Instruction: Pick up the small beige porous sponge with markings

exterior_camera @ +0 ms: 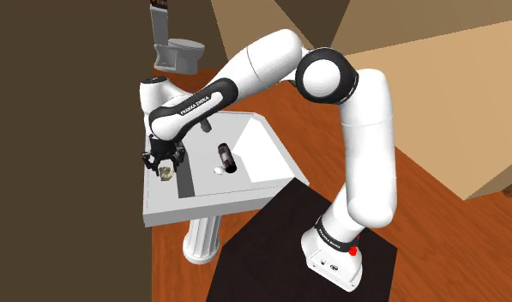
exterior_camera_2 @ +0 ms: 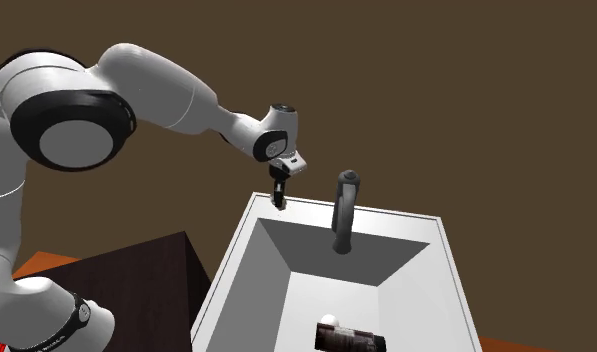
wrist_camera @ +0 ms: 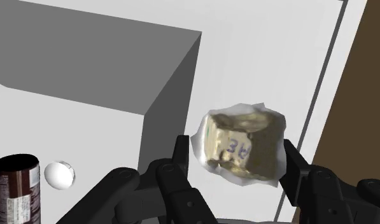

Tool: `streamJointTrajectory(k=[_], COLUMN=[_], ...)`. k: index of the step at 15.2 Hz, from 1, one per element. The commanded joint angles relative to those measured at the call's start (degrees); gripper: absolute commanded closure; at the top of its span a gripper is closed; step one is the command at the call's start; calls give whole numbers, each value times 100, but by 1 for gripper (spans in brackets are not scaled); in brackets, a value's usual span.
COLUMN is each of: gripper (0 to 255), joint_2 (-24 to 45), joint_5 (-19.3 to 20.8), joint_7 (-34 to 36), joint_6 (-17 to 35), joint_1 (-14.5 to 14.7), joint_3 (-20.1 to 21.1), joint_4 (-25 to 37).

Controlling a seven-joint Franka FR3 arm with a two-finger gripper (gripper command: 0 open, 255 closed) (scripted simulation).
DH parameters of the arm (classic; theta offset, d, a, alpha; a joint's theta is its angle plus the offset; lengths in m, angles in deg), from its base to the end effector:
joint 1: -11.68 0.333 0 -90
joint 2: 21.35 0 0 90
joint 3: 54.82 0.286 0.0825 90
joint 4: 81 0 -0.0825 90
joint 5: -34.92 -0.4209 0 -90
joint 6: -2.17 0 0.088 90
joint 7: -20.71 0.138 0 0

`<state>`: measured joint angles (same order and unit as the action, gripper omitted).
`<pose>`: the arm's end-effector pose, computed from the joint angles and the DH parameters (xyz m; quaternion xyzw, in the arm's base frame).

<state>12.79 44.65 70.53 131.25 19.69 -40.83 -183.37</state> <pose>0.6070 0.2361 0.1368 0.9782 -0.2004 -0.0470 0.0263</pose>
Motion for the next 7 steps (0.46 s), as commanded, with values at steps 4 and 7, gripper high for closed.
streamJointTrajectory(k=[4,7], gripper=[255,255], joint_2=[-256,-312], joint_5=[-73,-90], joint_7=[-48,-57], joint_6=[-264,-328], joint_1=[-41,-48], joint_3=[49,60], joint_4=[12,20])
